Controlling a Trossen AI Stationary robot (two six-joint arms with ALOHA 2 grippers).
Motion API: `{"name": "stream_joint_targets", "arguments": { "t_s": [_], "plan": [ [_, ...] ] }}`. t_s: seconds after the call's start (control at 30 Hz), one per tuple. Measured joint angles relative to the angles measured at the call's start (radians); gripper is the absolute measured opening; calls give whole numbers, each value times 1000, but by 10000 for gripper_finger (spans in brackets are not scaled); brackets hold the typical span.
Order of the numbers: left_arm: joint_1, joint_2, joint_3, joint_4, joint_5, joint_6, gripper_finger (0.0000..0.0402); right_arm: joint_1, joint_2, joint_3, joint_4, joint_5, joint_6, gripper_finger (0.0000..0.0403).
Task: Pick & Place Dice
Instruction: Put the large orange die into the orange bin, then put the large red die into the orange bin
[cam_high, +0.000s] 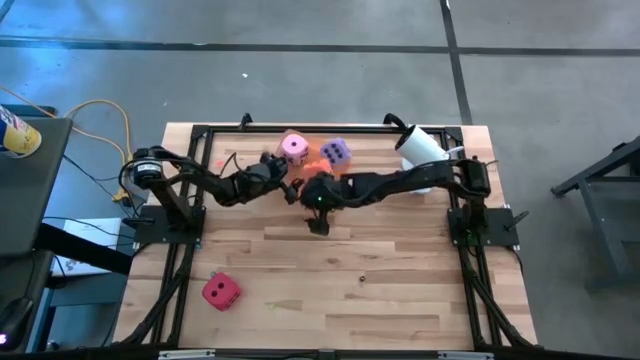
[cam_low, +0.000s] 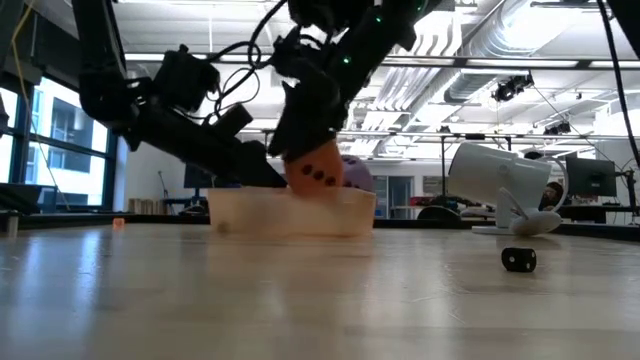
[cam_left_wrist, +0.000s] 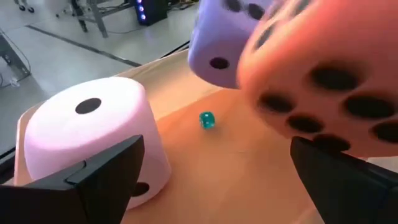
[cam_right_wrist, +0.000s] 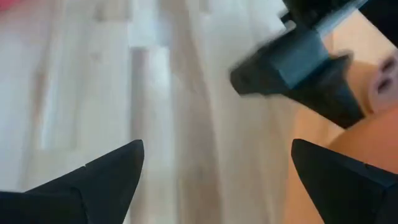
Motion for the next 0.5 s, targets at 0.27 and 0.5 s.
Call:
{"name": "stream_joint_targets", "arguments": {
  "t_s": [0.27, 0.5],
  "plan": [
    [-12, 0, 0, 7, 23, -16, 395, -8, -4, 1, 12, 54, -1, 396],
    [-51, -26, 1, 11, 27, 5, 395, -8, -8, 1, 23, 63, 26, 396]
  ]
}}
